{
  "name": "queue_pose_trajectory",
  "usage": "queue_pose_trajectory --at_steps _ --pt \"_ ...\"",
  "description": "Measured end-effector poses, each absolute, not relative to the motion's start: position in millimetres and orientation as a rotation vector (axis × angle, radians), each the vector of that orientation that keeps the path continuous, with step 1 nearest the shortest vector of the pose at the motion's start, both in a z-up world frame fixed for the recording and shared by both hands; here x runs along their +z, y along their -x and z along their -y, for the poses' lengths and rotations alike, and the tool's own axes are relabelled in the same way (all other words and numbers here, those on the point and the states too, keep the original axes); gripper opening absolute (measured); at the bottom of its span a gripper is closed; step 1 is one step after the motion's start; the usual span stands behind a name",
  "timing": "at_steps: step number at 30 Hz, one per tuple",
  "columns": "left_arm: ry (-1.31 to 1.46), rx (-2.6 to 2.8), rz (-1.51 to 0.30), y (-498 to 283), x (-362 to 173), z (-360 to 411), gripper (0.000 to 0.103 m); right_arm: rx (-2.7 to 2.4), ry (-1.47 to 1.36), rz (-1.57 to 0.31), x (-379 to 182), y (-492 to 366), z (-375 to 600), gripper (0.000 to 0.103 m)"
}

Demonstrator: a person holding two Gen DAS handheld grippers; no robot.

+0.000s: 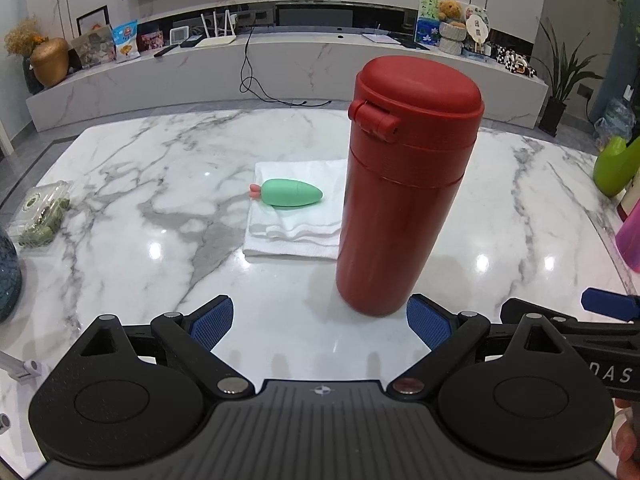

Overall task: Clean container
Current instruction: 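Move the left tool toward the red bottle with fingers open, then close the left tool around the red bottle body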

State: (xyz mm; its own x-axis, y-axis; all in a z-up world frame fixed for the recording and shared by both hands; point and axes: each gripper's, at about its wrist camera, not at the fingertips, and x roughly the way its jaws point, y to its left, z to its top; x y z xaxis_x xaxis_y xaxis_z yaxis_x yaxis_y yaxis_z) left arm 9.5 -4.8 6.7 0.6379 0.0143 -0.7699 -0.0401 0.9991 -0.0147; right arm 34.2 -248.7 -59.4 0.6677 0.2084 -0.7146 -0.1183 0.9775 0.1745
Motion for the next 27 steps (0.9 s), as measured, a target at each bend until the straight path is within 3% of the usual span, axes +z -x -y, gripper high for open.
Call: queue_pose_trajectory --at_steps 12,24,27 --pt "0.034 0.042 -0.856 -11.6 3.6 7.8 0.095 0.175 -0.140 -0.821 -59.6 -36.0 256.3 0.103" --pt "0.002 0.007 -0.669 -18.1 13.5 36.2 0.095 0.151 -0.188 -0.837 -62.2 -37.8 269.8 0.103" --pt "0.014 0.003 -0.642 -23.3 12.8 42.1 0.091 0.150 -0.200 -0.842 -62.8 -38.7 273.3 0.103"
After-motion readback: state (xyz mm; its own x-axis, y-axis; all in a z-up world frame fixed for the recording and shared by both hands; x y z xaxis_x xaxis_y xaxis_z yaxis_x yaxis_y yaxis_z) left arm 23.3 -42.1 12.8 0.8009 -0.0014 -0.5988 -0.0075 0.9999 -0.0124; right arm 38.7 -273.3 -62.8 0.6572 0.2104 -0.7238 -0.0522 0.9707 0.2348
